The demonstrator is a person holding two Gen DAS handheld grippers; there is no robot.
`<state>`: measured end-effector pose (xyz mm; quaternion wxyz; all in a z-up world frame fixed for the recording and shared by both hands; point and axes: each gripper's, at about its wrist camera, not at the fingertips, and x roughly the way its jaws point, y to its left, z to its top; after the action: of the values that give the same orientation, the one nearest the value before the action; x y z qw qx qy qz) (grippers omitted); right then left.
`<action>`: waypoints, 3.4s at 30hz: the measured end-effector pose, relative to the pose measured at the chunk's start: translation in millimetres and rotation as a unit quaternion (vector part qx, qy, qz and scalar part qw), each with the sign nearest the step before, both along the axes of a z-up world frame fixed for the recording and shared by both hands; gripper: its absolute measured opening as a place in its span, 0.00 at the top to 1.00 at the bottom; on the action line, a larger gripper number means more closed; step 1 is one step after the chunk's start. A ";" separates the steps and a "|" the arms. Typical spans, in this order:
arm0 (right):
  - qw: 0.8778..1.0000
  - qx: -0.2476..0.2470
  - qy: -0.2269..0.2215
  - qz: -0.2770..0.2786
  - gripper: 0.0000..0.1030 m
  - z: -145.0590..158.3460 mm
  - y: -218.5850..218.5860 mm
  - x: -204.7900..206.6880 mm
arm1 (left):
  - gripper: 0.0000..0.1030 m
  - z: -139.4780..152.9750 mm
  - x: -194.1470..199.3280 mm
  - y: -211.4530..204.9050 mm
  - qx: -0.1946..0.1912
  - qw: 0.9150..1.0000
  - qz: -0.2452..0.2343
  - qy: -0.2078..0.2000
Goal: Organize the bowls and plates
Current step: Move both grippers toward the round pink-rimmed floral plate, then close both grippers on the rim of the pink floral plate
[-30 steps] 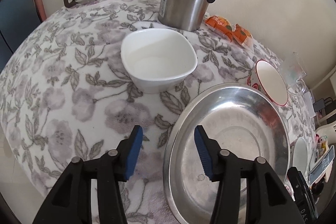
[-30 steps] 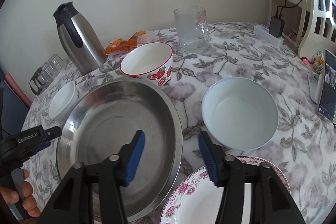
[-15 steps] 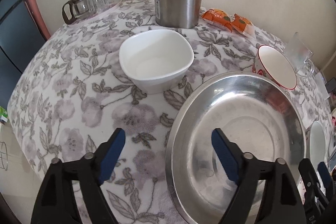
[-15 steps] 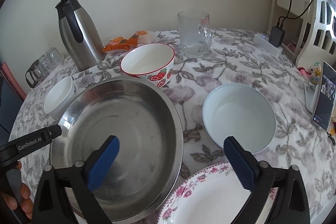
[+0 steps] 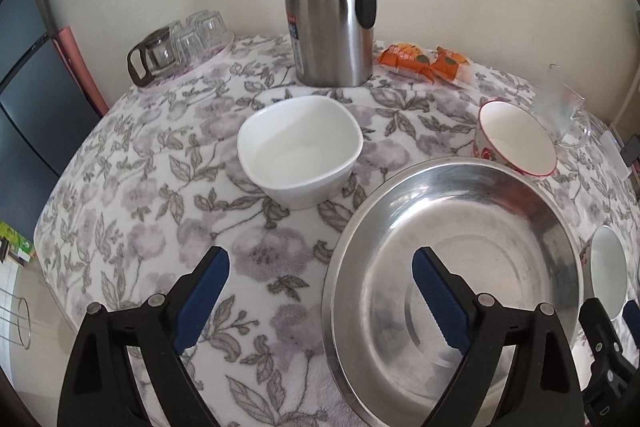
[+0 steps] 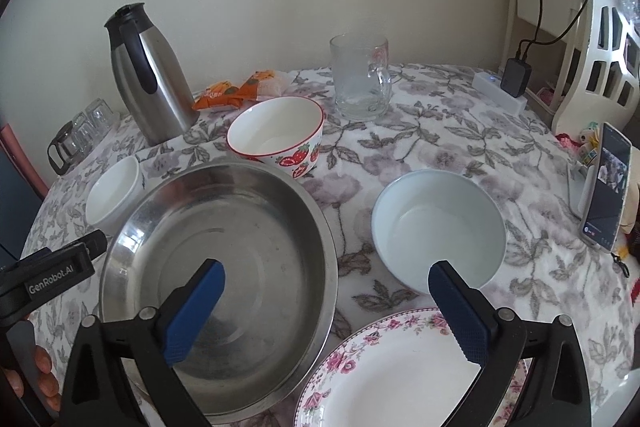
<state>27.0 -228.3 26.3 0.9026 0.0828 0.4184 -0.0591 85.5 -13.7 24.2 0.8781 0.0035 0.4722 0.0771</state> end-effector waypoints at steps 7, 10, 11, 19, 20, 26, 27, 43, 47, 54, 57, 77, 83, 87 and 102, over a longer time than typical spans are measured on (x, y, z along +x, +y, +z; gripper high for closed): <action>1.000 0.020 -0.006 -0.012 0.00 12.2 -9.8 -11.3 | 0.09 18.9 -13.8 -13.1 -0.012 0.999 -0.020 -0.024; 1.000 0.020 -0.013 -0.021 0.00 18.0 -15.3 -18.8 | 0.09 26.8 -21.5 -20.7 -0.022 0.999 -0.030 -0.036; 0.999 0.020 -0.014 -0.024 0.00 19.0 -17.3 -20.8 | 0.09 29.5 -24.3 -23.4 -0.028 0.998 -0.035 -0.041; 0.998 0.027 -0.011 -0.062 0.00 21.5 -43.1 -36.2 | 0.09 37.7 -44.0 -53.3 -0.054 0.995 -0.066 -0.045; 0.997 0.026 -0.011 -0.067 0.00 22.2 -46.7 -38.3 | 0.09 37.8 -46.2 -59.0 -0.056 0.995 -0.072 -0.040; 0.994 0.031 -0.008 -0.100 0.00 22.1 -76.1 -51.1 | 0.09 35.0 -57.8 -85.9 -0.063 0.993 -0.101 -0.017; 0.994 0.036 -0.006 -0.106 0.00 20.8 -81.8 -53.1 | 0.09 34.5 -59.7 -88.6 -0.066 0.992 -0.105 -0.015; 0.973 0.120 0.068 -0.183 0.00 -32.5 -151.5 -85.5 | 0.09 14.0 -82.2 -134.6 -0.124 0.979 -0.150 0.062; 0.972 0.124 0.091 -0.178 0.00 -42.6 -150.0 -83.9 | 0.09 6.9 -89.1 -146.4 -0.115 0.977 -0.164 0.075; 0.972 0.123 0.106 -0.173 0.00 -51.1 -147.0 -82.8 | 0.07 -13.7 -93.2 -155.4 -0.139 0.968 -0.174 0.116; 0.970 0.127 0.116 -0.172 0.00 -55.6 -147.7 -82.1 | 0.04 -19.4 -93.9 -158.0 -0.145 0.966 -0.178 0.120; 0.967 0.170 0.111 -0.155 0.34 -55.1 -143.8 -88.3 | 0.04 -9.1 -110.9 -170.6 -0.139 0.964 -0.206 0.097; 0.966 0.171 0.116 -0.159 0.50 -57.7 -146.6 -90.6 | 0.05 -23.6 -121.6 -173.7 -0.156 0.957 -0.202 0.139; 0.966 0.166 0.118 -0.161 0.58 -59.3 -147.9 -92.8 | 0.06 -33.9 -115.3 -168.3 -0.169 0.956 -0.183 0.157; 0.963 0.177 0.110 -0.170 0.79 -59.2 -156.8 -100.6 | 0.61 -64.5 -95.8 -153.9 -0.184 0.954 -0.141 0.190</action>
<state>-73.6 -385.1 -32.8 0.7990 0.3036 0.4984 -0.1451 -10.3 -167.6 -40.4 0.7596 -0.0768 0.6311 -0.1373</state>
